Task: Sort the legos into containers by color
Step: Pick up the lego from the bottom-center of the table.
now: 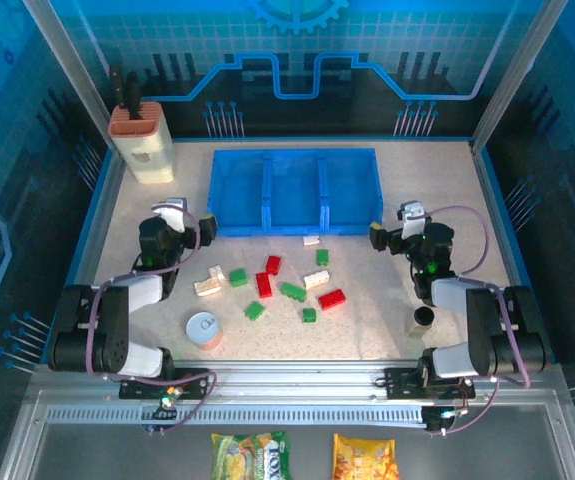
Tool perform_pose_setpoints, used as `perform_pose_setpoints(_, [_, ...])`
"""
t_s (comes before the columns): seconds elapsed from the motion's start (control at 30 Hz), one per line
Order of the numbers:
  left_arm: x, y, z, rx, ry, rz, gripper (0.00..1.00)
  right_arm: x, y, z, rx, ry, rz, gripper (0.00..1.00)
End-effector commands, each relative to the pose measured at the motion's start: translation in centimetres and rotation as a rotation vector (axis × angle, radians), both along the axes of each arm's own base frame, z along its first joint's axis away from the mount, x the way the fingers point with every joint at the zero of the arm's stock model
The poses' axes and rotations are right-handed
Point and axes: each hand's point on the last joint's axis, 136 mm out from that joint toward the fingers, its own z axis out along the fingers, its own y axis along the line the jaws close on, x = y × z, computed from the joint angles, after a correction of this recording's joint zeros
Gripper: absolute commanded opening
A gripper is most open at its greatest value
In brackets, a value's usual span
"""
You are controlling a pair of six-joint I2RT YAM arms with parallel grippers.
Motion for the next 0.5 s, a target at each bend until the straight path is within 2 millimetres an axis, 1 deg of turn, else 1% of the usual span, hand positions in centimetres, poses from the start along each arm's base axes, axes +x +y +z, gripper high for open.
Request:
perform_pose_setpoints(0.0, [-0.3,1.3,0.9,-0.025,0.038,0.085,0.99,-0.2,0.3,1.5,-0.028,0.009,-0.010,0.99])
perform_pose_setpoints(0.13, [-1.0,1.8,2.2,-0.076,0.069,0.144,0.99,-0.5,1.0,2.5,-0.033,0.069,-0.022,1.00])
perform_pose_setpoints(0.23, [-1.8,2.2,2.9,-0.175,0.124,0.227,0.99,-1.2,2.1,2.9,-0.045,0.149,-0.020,0.99])
perform_pose_setpoints(0.37, [-2.9,0.3,3.4,-0.274,0.256,0.200,0.99,-2.9,3.6,2.9,-0.026,0.289,-0.031,0.96])
perform_pose_setpoints(0.47, [-3.8,-1.1,4.0,-0.326,0.344,0.170,0.99,-4.5,5.3,2.7,-0.030,0.383,-0.023,0.95])
